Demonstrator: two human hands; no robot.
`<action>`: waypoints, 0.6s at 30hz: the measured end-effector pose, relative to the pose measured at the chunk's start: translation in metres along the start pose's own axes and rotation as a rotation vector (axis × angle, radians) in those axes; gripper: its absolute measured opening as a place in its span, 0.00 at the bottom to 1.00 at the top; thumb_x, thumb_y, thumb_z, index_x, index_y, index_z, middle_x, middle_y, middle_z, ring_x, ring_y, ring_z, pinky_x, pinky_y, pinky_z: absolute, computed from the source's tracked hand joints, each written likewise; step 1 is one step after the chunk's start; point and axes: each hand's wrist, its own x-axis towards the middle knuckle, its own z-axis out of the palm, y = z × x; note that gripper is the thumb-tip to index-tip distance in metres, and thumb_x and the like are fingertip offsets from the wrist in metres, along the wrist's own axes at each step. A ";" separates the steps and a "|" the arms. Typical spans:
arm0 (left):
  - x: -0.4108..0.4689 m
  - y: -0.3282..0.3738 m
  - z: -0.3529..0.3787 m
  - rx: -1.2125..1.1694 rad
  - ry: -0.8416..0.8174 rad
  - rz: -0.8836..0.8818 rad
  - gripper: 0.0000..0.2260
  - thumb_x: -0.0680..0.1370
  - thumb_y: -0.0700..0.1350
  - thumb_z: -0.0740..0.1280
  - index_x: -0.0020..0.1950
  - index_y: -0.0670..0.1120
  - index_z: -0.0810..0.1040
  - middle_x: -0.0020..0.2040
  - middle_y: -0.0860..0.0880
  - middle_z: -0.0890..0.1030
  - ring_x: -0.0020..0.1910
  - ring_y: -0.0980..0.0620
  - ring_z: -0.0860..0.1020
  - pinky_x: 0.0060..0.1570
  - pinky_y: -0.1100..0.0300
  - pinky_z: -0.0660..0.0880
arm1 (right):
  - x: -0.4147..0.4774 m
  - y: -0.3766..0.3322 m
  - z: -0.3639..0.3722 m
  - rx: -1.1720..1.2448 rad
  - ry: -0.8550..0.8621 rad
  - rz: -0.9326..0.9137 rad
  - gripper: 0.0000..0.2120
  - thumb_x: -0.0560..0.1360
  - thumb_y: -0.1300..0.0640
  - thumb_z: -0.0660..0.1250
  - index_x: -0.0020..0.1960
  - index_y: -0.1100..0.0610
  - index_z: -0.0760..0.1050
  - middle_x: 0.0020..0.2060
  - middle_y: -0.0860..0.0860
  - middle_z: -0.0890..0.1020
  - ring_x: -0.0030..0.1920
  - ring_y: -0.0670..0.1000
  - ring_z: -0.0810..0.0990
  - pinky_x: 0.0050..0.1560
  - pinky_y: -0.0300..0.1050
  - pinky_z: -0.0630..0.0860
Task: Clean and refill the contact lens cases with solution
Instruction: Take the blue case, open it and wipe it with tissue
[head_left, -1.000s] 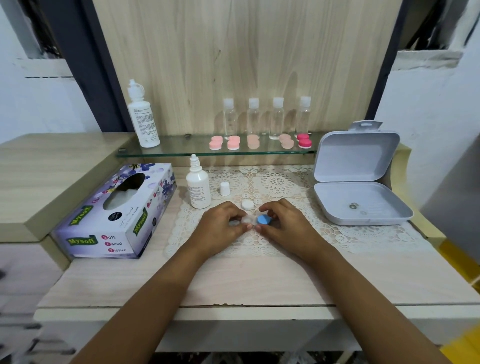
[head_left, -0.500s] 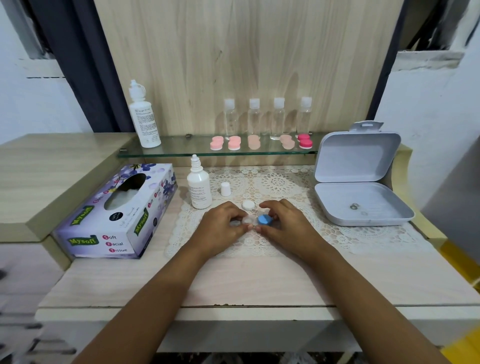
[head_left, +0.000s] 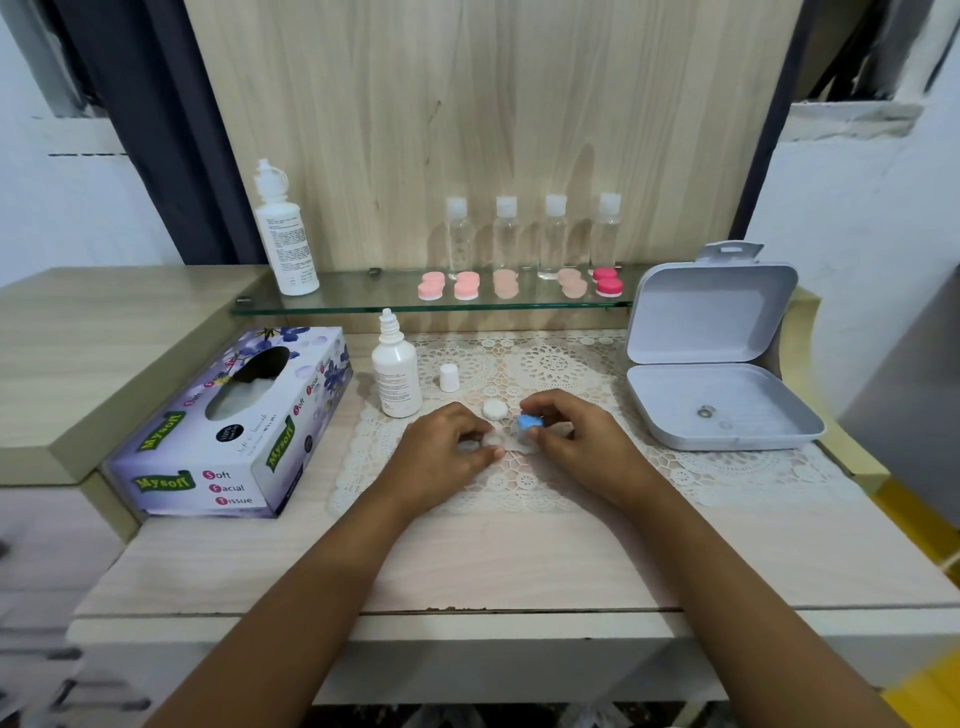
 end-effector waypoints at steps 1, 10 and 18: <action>0.000 0.000 0.000 -0.001 -0.001 0.000 0.09 0.72 0.48 0.72 0.50 0.47 0.83 0.44 0.57 0.76 0.47 0.57 0.76 0.52 0.58 0.73 | 0.002 0.000 0.000 -0.015 0.055 0.012 0.08 0.74 0.61 0.67 0.47 0.49 0.75 0.47 0.49 0.80 0.49 0.47 0.78 0.42 0.26 0.68; -0.001 0.000 0.000 -0.019 -0.011 -0.013 0.09 0.72 0.49 0.72 0.50 0.48 0.83 0.45 0.57 0.77 0.48 0.58 0.76 0.53 0.59 0.73 | 0.018 0.010 0.001 -0.269 0.187 0.066 0.07 0.72 0.54 0.69 0.40 0.50 0.71 0.43 0.51 0.80 0.43 0.48 0.73 0.35 0.40 0.63; -0.001 0.001 -0.001 -0.014 -0.006 -0.013 0.09 0.72 0.49 0.72 0.49 0.48 0.82 0.44 0.58 0.76 0.47 0.59 0.75 0.51 0.62 0.72 | 0.018 0.010 0.001 -0.374 0.150 0.016 0.07 0.74 0.53 0.68 0.50 0.53 0.80 0.38 0.47 0.80 0.49 0.52 0.75 0.39 0.40 0.62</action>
